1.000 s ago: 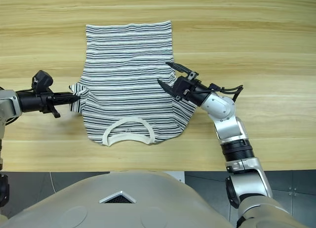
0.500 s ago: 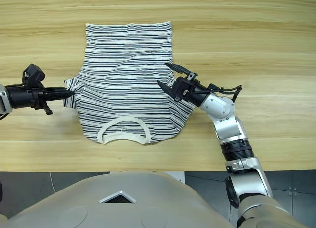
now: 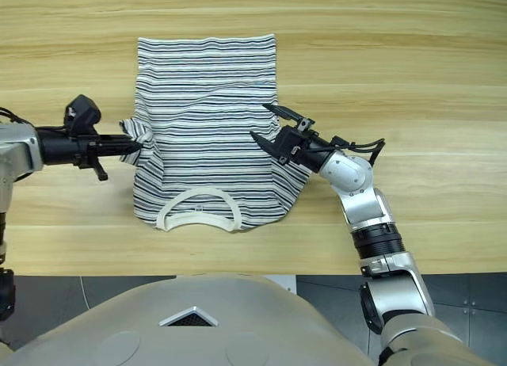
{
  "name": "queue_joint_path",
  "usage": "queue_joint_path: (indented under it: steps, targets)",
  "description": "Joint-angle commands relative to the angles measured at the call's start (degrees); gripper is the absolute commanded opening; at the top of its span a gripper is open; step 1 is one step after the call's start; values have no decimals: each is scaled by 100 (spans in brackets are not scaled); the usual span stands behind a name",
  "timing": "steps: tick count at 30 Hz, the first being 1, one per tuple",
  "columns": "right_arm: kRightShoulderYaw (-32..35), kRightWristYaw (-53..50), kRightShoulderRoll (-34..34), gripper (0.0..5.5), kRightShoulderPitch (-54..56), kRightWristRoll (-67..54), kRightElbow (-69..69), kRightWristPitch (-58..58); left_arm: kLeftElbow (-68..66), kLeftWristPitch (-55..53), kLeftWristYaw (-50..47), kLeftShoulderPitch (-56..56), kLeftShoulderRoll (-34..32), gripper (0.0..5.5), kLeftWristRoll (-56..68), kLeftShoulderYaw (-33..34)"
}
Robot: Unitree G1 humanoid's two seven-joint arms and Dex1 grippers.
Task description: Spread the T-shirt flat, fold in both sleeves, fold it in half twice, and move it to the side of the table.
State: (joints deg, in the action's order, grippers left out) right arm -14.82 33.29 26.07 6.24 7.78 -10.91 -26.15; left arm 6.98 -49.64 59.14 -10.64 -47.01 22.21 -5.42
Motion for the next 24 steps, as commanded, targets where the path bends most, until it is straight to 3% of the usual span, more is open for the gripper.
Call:
queue_joint_path:
  steps: [1, 5, 13, 24]
  targets:
    - [-46, -18, -22, 280, 125, 112, -31, -31, 93, -176, -160, -289, 149, 13, -93, -375]
    - [-68, -32, -55, 280, 110, 160, -51, -44, 66, -110, -302, -399, 391, 13, -242, -748]
    - [-119, -32, -62, 280, 88, 202, -80, -60, -453, -317, -453, -633, 754, 142, -274, -886]
    - [-162, -26, -46, 280, 65, 202, -79, -59, 319, -521, -326, -648, 848, 148, 364, -671]
